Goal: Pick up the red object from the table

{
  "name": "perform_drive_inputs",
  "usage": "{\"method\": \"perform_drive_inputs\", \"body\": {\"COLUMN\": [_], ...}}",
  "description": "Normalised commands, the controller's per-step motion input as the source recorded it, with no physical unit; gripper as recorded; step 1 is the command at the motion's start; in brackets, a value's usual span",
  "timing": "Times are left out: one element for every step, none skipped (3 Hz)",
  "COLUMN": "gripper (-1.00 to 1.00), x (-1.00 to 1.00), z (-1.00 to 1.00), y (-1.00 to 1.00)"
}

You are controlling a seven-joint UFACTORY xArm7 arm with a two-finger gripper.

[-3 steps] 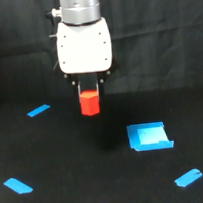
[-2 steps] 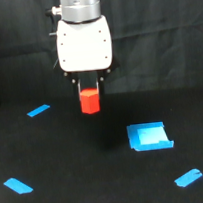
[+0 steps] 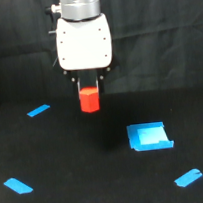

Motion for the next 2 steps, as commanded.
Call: {"method": "perform_drive_inputs", "body": {"gripper": [-0.98,-0.99], "x": [-0.01,-0.03], "z": [0.14,0.01], "y": [-0.03,-0.05]}}
